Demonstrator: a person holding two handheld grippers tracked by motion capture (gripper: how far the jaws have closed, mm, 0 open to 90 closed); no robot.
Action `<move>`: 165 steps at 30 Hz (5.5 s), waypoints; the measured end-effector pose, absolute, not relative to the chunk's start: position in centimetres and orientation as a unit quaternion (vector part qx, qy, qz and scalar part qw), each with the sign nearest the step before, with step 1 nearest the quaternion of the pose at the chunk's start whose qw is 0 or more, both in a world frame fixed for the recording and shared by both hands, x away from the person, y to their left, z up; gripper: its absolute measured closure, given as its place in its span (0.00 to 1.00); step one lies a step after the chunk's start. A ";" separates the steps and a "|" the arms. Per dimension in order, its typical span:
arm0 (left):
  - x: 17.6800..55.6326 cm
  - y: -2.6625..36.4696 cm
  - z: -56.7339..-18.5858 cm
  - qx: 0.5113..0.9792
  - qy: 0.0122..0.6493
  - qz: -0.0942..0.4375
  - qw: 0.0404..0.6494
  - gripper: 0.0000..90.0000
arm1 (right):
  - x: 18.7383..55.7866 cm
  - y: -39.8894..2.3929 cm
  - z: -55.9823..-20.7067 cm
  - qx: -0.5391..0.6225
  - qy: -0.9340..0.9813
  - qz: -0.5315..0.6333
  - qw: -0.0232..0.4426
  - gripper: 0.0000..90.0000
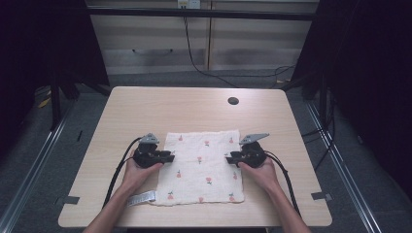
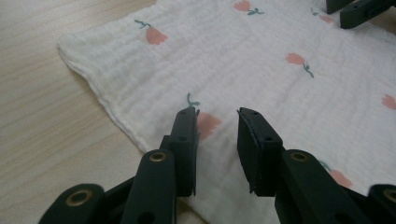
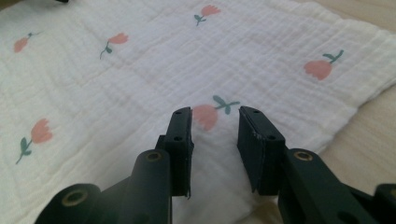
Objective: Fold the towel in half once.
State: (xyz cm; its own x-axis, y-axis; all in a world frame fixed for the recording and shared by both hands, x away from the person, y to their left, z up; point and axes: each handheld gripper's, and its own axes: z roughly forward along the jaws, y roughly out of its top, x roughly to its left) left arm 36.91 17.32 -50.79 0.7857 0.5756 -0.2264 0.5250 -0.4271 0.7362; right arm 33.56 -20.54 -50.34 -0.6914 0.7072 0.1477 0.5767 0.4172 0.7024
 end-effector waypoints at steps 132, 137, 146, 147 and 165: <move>42.2 18.7 -43.8 0.784 0.332 0.062 0.521 0.97 | 40.7 -25.2 -43.7 0.438 0.765 0.456 0.119 0.99; 42.4 19.1 -42.1 0.778 0.329 0.072 0.530 0.97 | 40.8 -25.8 -41.9 0.437 0.760 0.463 0.131 0.99; 42.2 19.4 -41.7 0.777 0.334 0.085 0.527 0.97 | 40.4 -24.4 -41.1 0.409 0.764 0.480 0.133 0.99; 42.1 19.5 -41.9 0.777 0.336 0.085 0.526 0.97 | 40.3 -24.2 -41.2 0.408 0.765 0.481 0.132 0.99; 37.8 21.6 -42.4 0.783 0.315 0.094 0.528 0.97 | 35.9 -24.4 -42.2 0.374 0.775 0.495 0.120 0.99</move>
